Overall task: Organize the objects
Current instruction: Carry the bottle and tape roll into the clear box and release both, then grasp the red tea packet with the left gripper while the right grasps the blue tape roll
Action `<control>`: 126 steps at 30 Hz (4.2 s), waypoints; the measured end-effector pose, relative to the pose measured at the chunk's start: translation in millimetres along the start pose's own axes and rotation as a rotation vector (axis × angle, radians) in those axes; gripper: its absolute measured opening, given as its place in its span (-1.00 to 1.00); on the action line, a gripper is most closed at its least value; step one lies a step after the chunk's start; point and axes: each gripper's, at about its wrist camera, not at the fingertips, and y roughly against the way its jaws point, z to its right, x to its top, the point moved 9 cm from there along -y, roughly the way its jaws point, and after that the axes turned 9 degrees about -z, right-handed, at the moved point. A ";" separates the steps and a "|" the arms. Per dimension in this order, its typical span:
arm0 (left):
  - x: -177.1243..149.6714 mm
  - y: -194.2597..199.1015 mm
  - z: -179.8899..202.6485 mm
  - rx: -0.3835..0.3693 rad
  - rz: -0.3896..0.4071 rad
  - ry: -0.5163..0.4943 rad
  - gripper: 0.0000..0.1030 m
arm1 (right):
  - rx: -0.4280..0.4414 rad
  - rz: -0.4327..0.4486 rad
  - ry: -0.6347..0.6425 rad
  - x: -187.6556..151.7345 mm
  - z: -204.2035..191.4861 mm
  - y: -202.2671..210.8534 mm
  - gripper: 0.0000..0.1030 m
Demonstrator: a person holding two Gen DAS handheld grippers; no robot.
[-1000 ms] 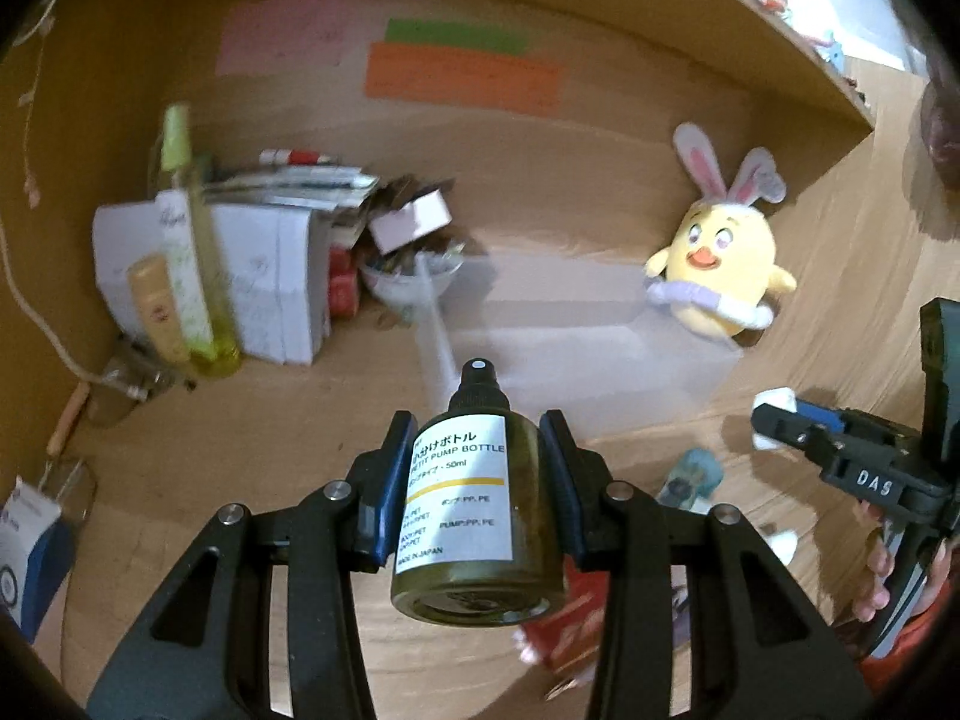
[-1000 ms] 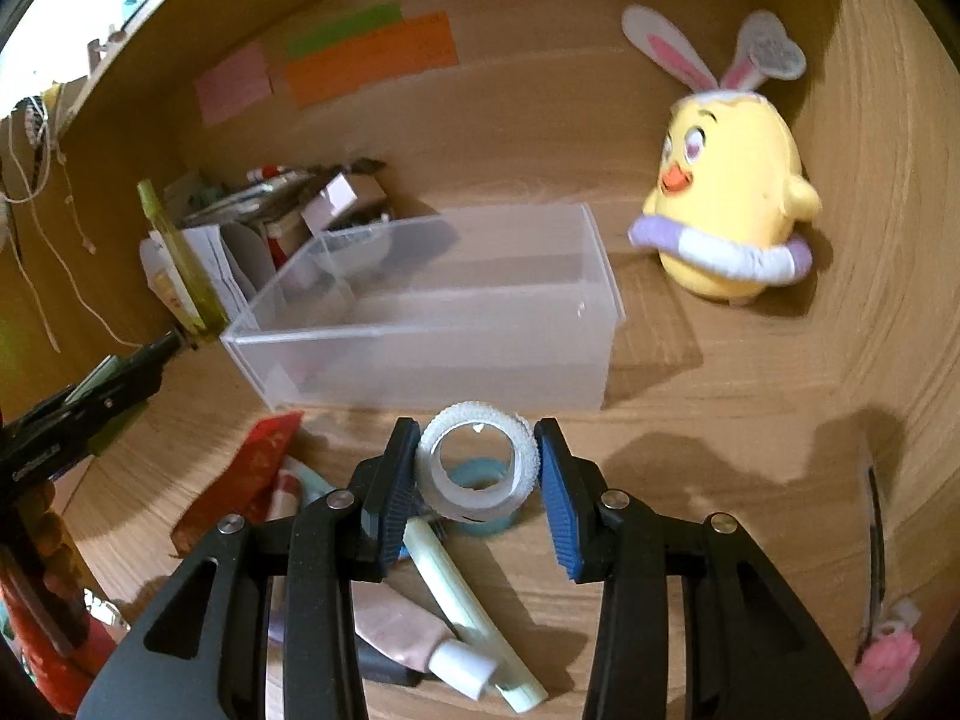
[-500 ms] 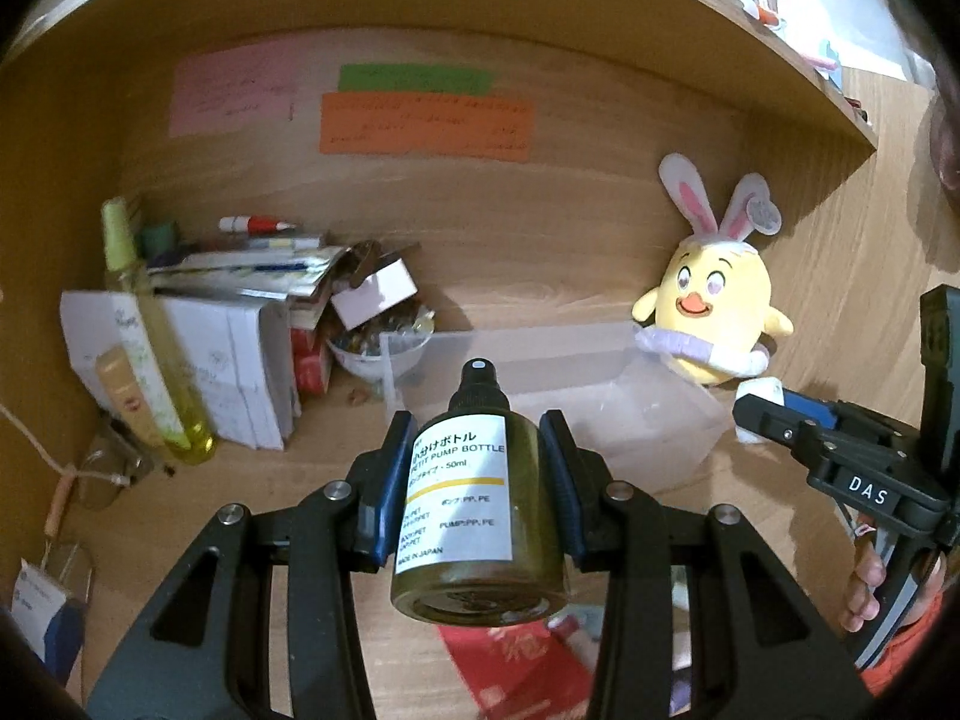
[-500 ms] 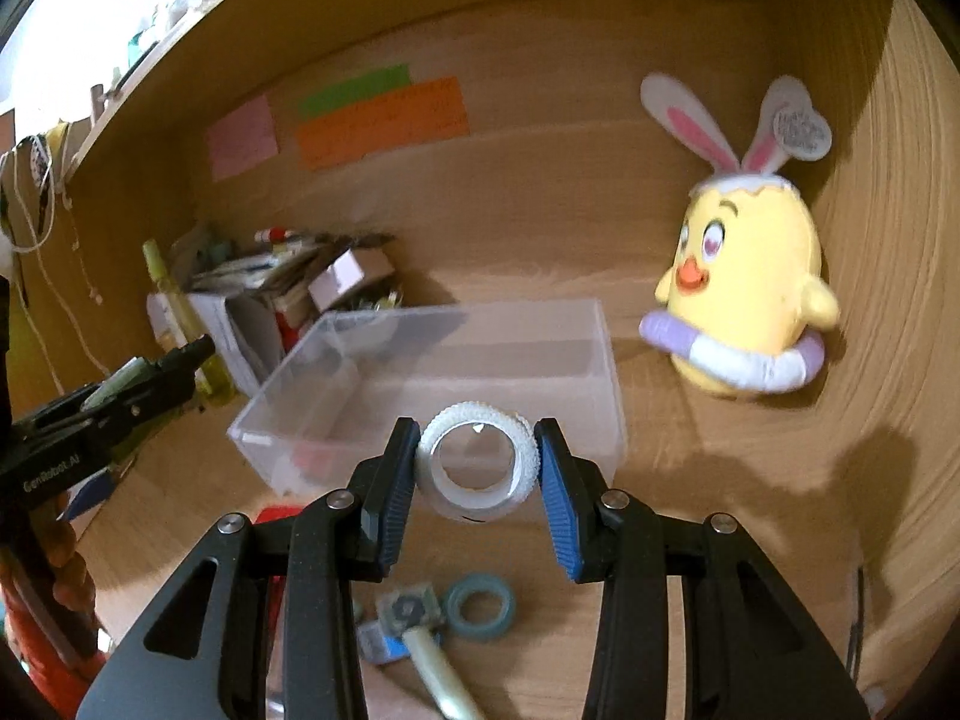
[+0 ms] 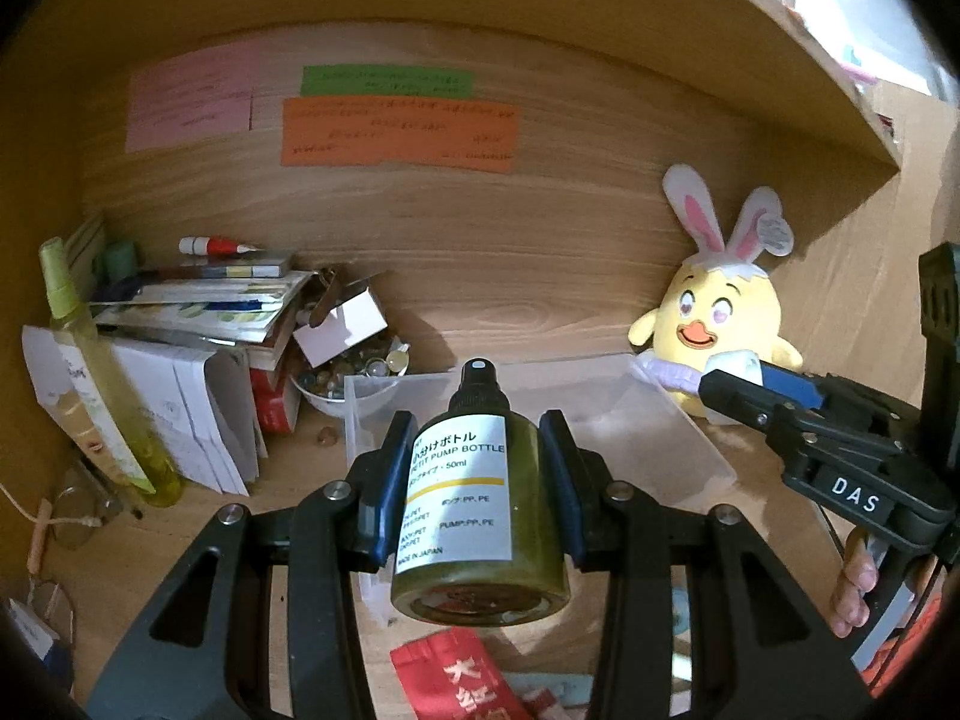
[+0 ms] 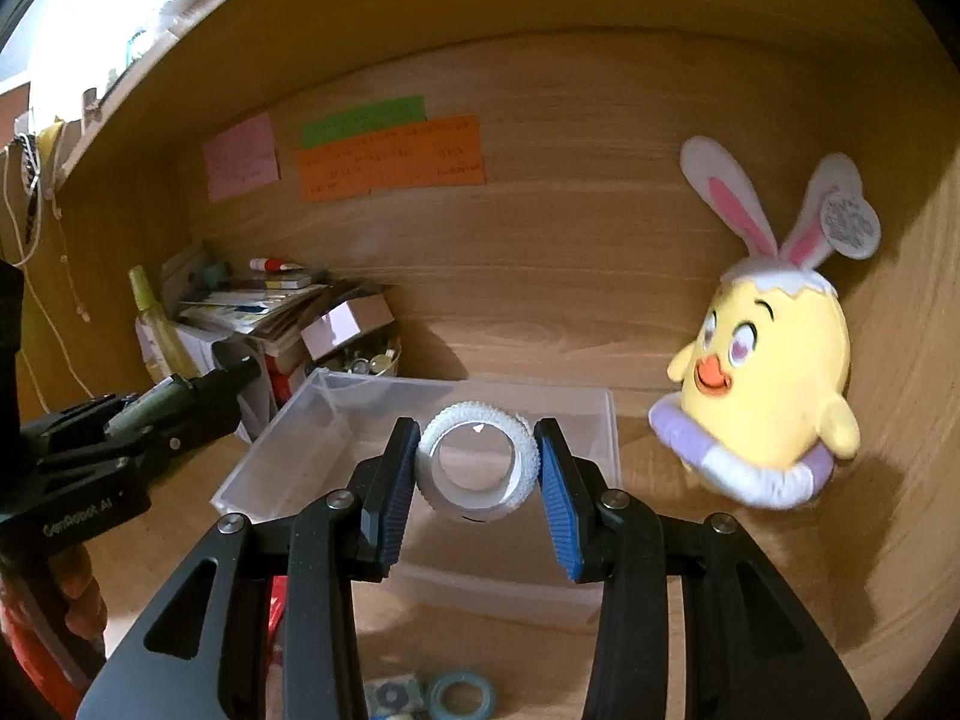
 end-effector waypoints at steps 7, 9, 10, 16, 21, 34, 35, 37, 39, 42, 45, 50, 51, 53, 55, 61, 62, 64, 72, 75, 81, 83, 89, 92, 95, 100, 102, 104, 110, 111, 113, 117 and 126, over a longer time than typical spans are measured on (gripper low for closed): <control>8.6 -24.9 -2.2 0.024 -0.045 -0.009 -0.19 | -0.014 -0.045 0.039 12.6 -1.3 -25.7 -0.30; 8.0 -33.7 -2.4 0.032 -0.064 -0.016 -0.19 | -0.014 -0.068 0.046 11.0 -0.8 -37.0 -0.30; 7.0 -37.4 -2.6 0.033 -0.072 -0.017 -0.19 | -0.011 -0.081 0.047 9.2 -0.4 -42.6 -0.30; -2.1 -68.8 -3.8 0.056 -0.155 -0.042 -0.19 | -0.002 -0.166 0.043 -8.3 4.3 -76.7 -0.30; -9.2 -89.2 -3.4 0.066 -0.209 -0.066 -0.19 | -0.009 -0.233 0.066 -24.7 4.3 -97.9 -0.30; -19.1 -122.3 -1.4 0.048 -0.288 -0.106 -0.19 | -0.011 -0.289 0.097 -37.6 -3.3 -115.8 -0.30; -19.5 -123.0 -1.7 0.046 -0.291 -0.104 -0.19 | -0.012 -0.289 0.098 -37.5 -3.2 -115.9 -0.30; -19.5 -122.7 -2.7 0.042 -0.295 -0.100 -0.19 | -0.011 -0.293 0.101 -38.2 -3.9 -116.2 -0.30; -18.5 -120.9 -3.8 0.033 -0.296 -0.094 -0.16 | -0.003 -0.305 0.103 -40.2 -5.3 -117.4 -0.26; -16.3 -116.2 -6.9 0.034 -0.282 -0.086 -0.05 | -0.004 -0.304 0.096 -41.1 -5.1 -118.0 -0.13; -13.1 -109.9 -9.2 0.021 -0.269 -0.071 0.06 | -0.002 -0.297 0.093 -39.8 -5.6 -115.8 -0.06; -6.8 -96.0 -10.0 0.020 -0.238 -0.065 0.18 | -0.014 -0.258 0.100 -32.1 -5.5 -103.3 0.15; -5.6 -91.1 -10.3 0.022 -0.225 -0.062 0.23 | -0.022 -0.247 0.103 -29.5 -4.6 -99.2 0.15; -2.4 -79.5 -11.5 0.033 -0.196 -0.053 0.31 | -0.041 -0.224 0.101 -24.9 -1.7 -88.8 0.19; -0.3 -69.7 -9.9 0.033 -0.176 -0.053 0.41 | -0.039 -0.212 0.093 -22.4 1.2 -80.9 0.31; -0.9 -38.8 -2.0 0.056 -0.113 -0.073 0.75 | -0.038 -0.183 0.073 -25.4 5.8 -53.3 0.43; -2.7 -33.7 -1.0 0.061 -0.105 -0.079 0.80 | -0.040 -0.177 0.075 -27.3 5.6 -47.7 0.44; -7.7 -24.4 0.9 0.069 -0.093 -0.090 0.85 | -0.044 -0.173 0.081 -30.7 5.9 -41.2 0.45; -35.3 -7.0 5.6 0.073 -0.109 -0.108 0.89 | -0.036 -0.157 0.085 -53.8 1.4 -12.4 0.47; -51.4 -7.5 4.4 0.067 -0.141 -0.088 0.89 | -0.036 -0.155 0.104 -64.7 -4.1 -6.4 0.48; -80.2 -8.5 1.1 0.058 -0.191 -0.027 0.89 | -0.025 -0.170 0.133 -87.7 -15.4 -4.7 0.52; -91.6 -8.2 -1.1 0.052 -0.209 0.000 0.89 | -0.027 -0.181 0.138 -95.4 -15.2 -6.7 0.54; -128.7 -3.9 -7.7 0.056 -0.273 0.059 0.89 | -0.015 -0.229 0.121 -118.0 -5.6 -10.8 0.55; -143.8 2.2 -6.1 0.038 -0.293 0.087 0.89 | -0.017 -0.259 0.119 -129.3 1.9 -13.9 0.55; -154.3 5.6 0.9 0.045 -0.299 0.077 0.89 | -0.020 -0.298 0.117 -141.9 9.2 -20.6 0.55; -167.5 4.7 5.0 0.057 -0.311 0.079 0.89 | -0.006 -0.334 0.100 -150.9 15.6 -30.8 0.54; -173.5 3.8 2.8 0.055 -0.325 0.091 0.89 | -0.004 -0.334 0.107 -150.5 15.5 -32.4 0.54; -179.0 4.9 -1.9 0.069 -0.332 0.100 0.89 | 0.000 -0.340 0.116 -150.9 13.5 -34.3 0.53; -180.0 11.7 -12.7 0.094 -0.308 0.120 0.89 | 0.036 -0.360 0.119 -154.9 9.5 -39.8 0.25; -179.3 11.7 -12.7 0.095 -0.303 0.117 0.89 | 0.037 -0.361 0.119 -154.7 8.8 -41.0 0.22; -178.5 10.4 -11.0 0.098 -0.294 0.110 0.89 | 0.039 -0.358 0.125 -154.1 6.9 -41.5 0.12; -175.2 9.7 -6.3 0.103 -0.265 0.094 0.69 | 0.055 -0.363 0.124 -153.5 5.5 -45.3 -0.04; -174.5 5.8 -8.9 0.062 -0.268 0.130 0.09 | 0.045 -0.359 0.110 -152.7 6.4 -49.0 -0.30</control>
